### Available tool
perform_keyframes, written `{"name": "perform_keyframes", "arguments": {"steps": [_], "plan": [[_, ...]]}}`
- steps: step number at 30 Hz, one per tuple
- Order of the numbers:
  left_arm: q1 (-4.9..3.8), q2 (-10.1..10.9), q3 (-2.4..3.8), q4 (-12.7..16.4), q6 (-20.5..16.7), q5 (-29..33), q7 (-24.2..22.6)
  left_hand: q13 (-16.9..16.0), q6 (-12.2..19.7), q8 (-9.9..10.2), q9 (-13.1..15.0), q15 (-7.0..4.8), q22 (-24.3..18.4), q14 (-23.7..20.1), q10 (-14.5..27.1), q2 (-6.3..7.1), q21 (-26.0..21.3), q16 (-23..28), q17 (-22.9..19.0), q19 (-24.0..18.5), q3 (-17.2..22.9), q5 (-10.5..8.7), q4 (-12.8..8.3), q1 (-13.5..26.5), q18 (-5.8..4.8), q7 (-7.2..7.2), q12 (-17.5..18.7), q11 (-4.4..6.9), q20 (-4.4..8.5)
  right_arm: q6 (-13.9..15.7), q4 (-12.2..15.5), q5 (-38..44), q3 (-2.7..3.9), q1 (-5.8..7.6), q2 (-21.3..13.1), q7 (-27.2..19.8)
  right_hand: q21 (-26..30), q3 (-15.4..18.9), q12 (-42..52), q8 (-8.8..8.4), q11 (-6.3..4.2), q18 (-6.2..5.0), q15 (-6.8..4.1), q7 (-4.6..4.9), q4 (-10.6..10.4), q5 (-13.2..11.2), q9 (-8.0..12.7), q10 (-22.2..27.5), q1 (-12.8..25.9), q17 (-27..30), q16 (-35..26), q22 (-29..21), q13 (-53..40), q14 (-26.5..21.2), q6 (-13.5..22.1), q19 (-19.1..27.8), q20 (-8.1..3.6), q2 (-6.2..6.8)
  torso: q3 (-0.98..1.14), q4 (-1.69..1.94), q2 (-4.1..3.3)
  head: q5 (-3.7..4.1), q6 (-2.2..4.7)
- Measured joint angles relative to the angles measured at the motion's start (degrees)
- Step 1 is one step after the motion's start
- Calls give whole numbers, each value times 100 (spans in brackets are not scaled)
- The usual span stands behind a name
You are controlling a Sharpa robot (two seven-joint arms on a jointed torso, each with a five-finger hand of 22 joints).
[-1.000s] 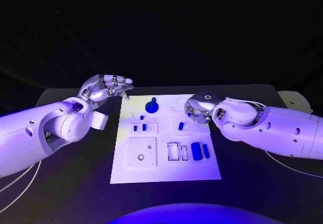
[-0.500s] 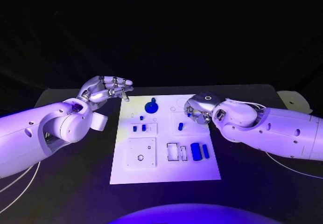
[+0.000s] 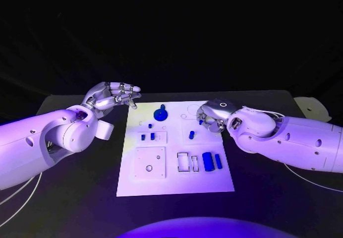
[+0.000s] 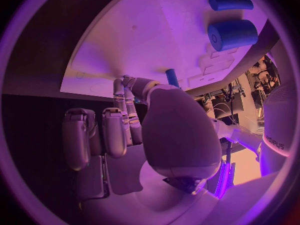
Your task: Assemble the parts on the task board
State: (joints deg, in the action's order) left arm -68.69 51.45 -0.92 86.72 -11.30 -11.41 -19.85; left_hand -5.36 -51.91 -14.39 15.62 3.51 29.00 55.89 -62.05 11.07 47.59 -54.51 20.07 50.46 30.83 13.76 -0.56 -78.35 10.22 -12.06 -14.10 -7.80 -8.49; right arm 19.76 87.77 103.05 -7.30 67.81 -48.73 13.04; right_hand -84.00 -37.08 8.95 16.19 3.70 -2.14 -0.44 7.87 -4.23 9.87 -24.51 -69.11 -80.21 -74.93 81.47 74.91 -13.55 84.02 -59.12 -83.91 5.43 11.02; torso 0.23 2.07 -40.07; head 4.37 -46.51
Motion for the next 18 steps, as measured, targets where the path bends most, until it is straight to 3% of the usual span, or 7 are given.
{"name": "perform_keyframes", "arguments": {"steps": [9, 18], "plan": [[0, 15, -2, -25, 14, 0, 15, 0, 0, 0, 0, 0, 0, 0, 0, 0, 0, 23, -6, 0, 0, 0, 0, 0, 0, 0, 0, 0, 0, 238, 241, -8, 30, 2, -165, 19, -24, 0, -23, 25, -1, 0, 0, -17, 0, -111, -20, -40, 78, 1, 0, -1, 8, 0, -17, 0, 0, 27, 1, 0, -1, -4, -4], [1, 19, -2, -40, 31, 0, 25, -1, 0, 0, 1, 0, -1, 0, 0, 0, 0, 23, -6, 0, 0, 0, 0, 0, -1, 0, -1, 0, 0, 426, 770, -73, 80, 19, -372, 38, -54, 0, -44, 21, -1, 0, 0, -19, 0, -159, -27, -40, 115, 1, 0, 4, 7, 0, -15, 0, 0, 10, -3, -4, 0, -1, 1]]}}
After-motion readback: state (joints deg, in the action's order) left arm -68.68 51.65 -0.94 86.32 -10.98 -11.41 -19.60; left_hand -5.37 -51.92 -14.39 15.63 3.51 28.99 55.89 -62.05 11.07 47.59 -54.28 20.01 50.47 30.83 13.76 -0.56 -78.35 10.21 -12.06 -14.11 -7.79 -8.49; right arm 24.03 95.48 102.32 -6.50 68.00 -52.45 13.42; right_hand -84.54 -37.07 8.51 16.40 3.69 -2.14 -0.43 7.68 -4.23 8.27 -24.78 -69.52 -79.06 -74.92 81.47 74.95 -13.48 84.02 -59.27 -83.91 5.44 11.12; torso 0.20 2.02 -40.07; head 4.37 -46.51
